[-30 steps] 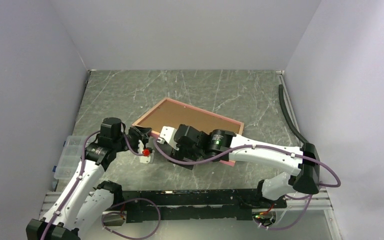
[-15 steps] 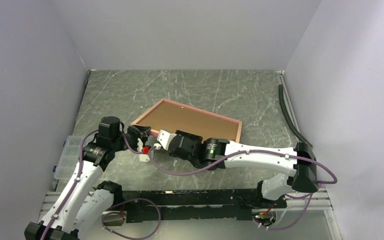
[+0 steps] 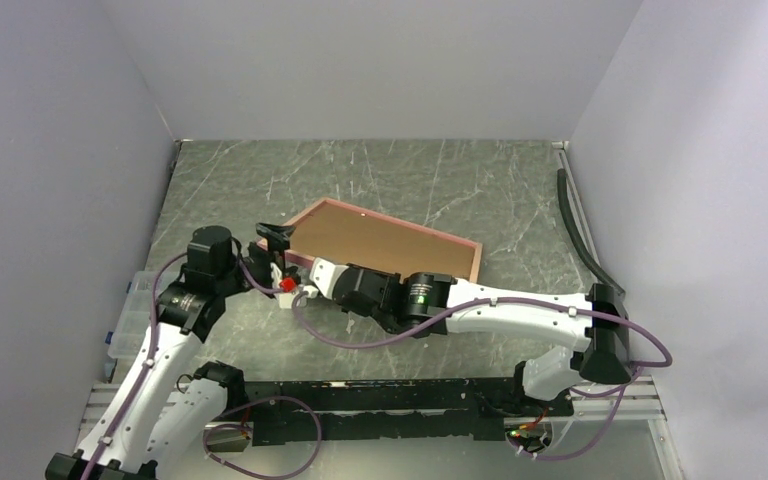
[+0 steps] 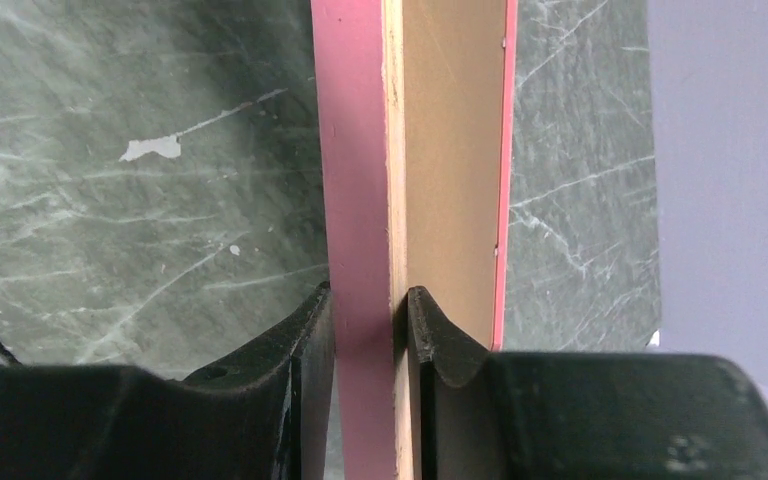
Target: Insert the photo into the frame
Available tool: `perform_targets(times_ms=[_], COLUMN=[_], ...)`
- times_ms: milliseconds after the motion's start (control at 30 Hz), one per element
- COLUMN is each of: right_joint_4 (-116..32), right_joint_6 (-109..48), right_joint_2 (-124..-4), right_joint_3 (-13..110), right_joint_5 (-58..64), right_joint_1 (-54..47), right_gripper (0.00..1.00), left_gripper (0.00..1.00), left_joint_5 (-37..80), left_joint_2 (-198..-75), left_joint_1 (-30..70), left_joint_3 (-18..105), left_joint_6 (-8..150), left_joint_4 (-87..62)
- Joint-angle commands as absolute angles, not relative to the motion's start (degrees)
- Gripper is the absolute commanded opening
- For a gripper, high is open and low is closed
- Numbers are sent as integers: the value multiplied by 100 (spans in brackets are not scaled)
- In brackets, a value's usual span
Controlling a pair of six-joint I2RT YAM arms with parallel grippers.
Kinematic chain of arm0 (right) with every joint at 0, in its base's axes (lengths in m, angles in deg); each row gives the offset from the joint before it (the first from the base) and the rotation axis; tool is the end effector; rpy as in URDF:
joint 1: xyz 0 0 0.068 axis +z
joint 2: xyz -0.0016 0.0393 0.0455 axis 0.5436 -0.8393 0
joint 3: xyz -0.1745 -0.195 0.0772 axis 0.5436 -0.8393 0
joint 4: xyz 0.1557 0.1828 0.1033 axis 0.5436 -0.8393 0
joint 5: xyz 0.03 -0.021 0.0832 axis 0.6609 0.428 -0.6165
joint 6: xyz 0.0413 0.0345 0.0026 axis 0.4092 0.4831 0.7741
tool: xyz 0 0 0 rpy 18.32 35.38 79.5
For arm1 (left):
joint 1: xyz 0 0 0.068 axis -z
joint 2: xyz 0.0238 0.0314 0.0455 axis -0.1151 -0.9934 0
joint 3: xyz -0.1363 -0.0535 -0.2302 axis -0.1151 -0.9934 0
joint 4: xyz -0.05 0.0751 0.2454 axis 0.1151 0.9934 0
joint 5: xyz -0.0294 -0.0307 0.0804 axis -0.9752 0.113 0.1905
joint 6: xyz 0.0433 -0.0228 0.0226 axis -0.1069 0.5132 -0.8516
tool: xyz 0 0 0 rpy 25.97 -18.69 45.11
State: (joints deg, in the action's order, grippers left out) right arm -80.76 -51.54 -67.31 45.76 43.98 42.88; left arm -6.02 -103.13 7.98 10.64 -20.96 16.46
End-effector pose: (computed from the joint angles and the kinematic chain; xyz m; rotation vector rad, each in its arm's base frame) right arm 0.0956 0.2976 0.3079 -1.4308 1.7681 -0.1689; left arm 0.1516 -0.0609 0.2879 1.6835 1.0574 0.0781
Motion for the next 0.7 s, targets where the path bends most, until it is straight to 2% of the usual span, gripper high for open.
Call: perform_targets(times_ms=[0, 133, 400, 567, 667], right_joint_4=[-7969, -8323, -9359, -9577, -9323], right_joint_6=[-4822, -4421, -3493, -2941, -2566], right_joint_2=[-6675, -6782, -7632, -8065, -7991], right_joint_3=[5466, 6331, 8586, 9180, 8828], right_joint_5=[4378, 3603, 1829, 833, 82], right_joint_1=[4196, 3797, 2289, 1137, 460], right_gripper=[12, 16, 17, 16, 13], left_gripper=[93, 94, 94, 94, 94], left_joint_5=[-315, 21, 427, -123, -515], left_joint_2=[-10185, -10293, -10800, -11198, -11464], left_joint_1=[789, 750, 286, -259, -459], left_joint_3=[1672, 2186, 3282, 3893, 4257], left_joint_6=[-1081, 202, 2378, 3146, 3404], left_joint_4=[1219, 1131, 1232, 1812, 2325])
